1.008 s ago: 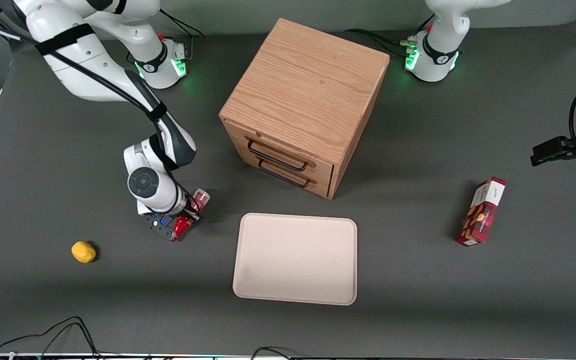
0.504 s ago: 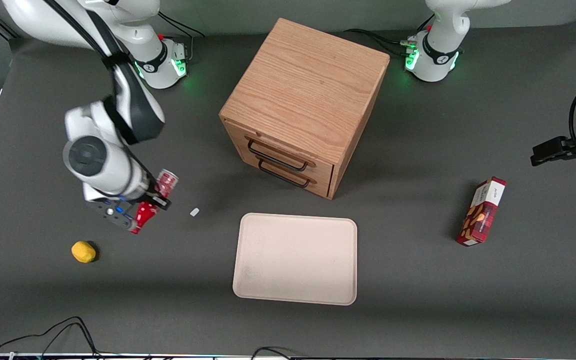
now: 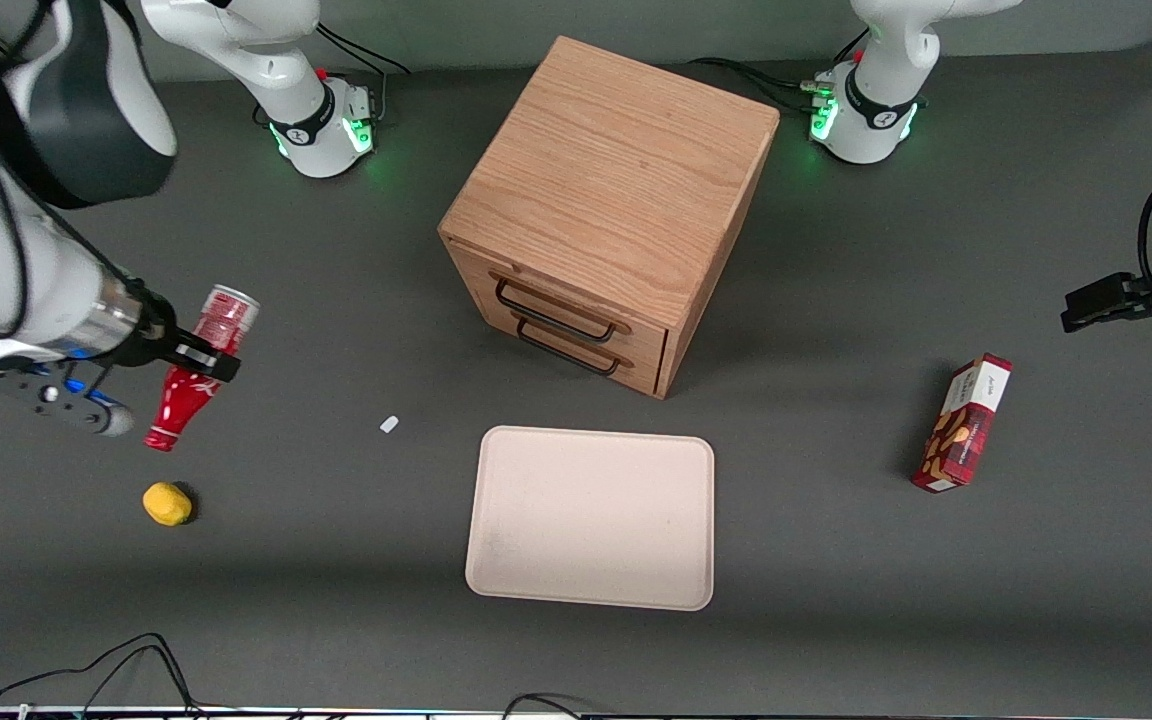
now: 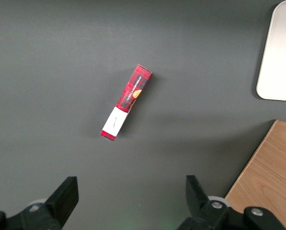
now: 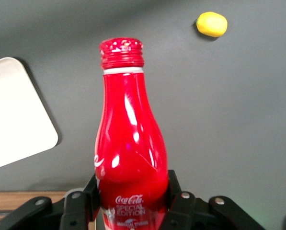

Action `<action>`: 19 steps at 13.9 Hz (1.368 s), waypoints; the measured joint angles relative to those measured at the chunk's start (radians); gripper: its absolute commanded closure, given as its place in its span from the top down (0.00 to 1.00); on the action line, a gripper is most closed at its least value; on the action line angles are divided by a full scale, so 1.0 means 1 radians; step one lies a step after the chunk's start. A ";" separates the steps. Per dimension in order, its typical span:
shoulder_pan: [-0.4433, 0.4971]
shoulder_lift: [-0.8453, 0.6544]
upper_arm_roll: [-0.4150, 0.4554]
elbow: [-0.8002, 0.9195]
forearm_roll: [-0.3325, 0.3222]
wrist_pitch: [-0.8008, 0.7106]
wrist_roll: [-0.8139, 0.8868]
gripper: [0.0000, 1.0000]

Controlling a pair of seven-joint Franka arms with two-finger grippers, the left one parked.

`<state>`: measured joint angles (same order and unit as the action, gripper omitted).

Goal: Place coke bottle on tray
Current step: 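Lift the bottle upright with the right gripper, then carry the held bottle over the cream tray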

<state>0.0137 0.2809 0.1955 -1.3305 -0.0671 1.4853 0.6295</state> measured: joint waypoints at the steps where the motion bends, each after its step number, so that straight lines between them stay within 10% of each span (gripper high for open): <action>1: 0.001 0.030 0.003 0.053 0.001 -0.024 -0.009 0.00; 7: 0.145 0.307 0.012 0.328 0.002 -0.013 -0.015 0.00; 19: 0.356 0.782 -0.051 0.442 0.002 0.547 0.002 0.00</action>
<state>0.3698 1.0625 0.1443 -0.8887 -0.0652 2.0326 0.6319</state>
